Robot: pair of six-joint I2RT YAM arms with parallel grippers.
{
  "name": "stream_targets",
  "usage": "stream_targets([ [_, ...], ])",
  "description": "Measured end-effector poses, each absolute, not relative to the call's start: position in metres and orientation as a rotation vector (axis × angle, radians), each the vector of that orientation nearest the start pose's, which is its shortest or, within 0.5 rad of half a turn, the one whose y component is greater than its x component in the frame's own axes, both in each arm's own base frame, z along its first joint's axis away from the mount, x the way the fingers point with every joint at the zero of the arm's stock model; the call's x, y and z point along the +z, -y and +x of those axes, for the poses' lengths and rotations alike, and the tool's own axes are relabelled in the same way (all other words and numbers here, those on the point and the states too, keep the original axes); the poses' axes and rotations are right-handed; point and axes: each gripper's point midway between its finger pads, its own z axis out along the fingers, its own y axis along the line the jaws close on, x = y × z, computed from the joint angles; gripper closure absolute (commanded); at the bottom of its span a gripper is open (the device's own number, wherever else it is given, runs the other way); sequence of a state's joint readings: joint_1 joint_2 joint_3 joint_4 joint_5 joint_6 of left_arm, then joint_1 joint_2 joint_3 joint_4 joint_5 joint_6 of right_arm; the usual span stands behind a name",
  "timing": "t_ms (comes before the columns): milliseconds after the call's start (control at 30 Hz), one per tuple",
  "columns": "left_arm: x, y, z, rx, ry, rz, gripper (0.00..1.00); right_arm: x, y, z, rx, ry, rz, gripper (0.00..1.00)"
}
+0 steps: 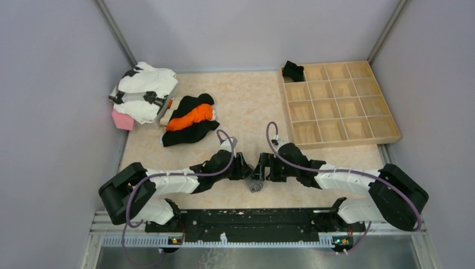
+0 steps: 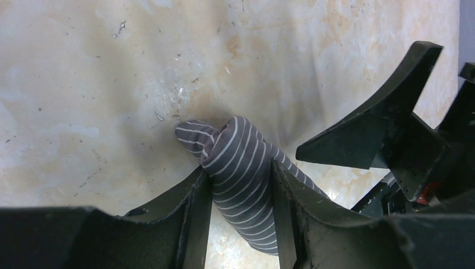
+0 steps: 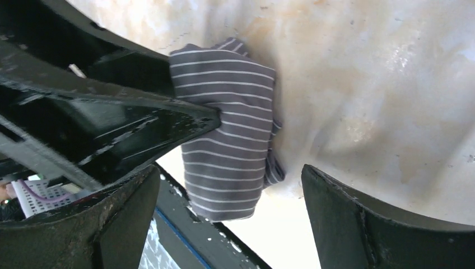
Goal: Roll the underwear
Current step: Pick up the underwear from the center of the board.
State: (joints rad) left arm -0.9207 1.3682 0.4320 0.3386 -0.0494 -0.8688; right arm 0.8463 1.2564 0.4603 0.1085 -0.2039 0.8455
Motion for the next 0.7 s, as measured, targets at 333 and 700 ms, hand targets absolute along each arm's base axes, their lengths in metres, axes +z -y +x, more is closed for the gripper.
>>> stream_targets([
  [333,0.047,0.295,0.195,-0.925,-2.334,0.034,0.53,0.043,-0.286,0.155,1.088,-2.592,-0.100,0.17],
  [700,0.047,0.295,0.195,-0.925,-2.334,0.036,0.53,0.037,-0.293,0.152,1.124,-2.632,-0.080,0.39],
])
